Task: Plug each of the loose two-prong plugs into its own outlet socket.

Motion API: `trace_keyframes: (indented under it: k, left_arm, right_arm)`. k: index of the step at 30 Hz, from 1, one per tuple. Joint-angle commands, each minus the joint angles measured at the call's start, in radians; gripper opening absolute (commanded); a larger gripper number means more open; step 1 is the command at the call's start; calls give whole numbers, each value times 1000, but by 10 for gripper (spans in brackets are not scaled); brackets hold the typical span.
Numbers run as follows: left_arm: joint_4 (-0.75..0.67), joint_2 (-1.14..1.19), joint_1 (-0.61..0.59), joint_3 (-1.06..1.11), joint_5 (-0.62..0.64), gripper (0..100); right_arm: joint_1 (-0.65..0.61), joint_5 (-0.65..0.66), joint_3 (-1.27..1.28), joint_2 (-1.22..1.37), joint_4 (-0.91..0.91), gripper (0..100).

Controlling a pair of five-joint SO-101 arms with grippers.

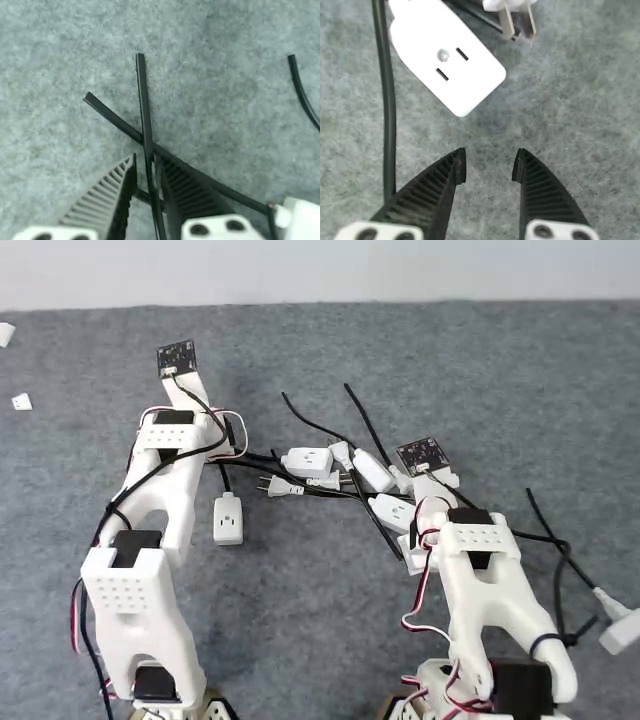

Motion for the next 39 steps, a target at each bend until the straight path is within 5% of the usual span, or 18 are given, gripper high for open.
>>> trace_keyframes:
  k: [1,23,39]
  left_arm:
    - [44,-9,26,-51,-8,54]
    - [55,-29,32,-61,-9,12]
    - [166,-402,35,30,-44,12]
  right_arm:
    - [-8,12,-54,1,5,165]
    - [-5,12,-54,1,5,165]
    - [-4,12,-54,1,5,165]
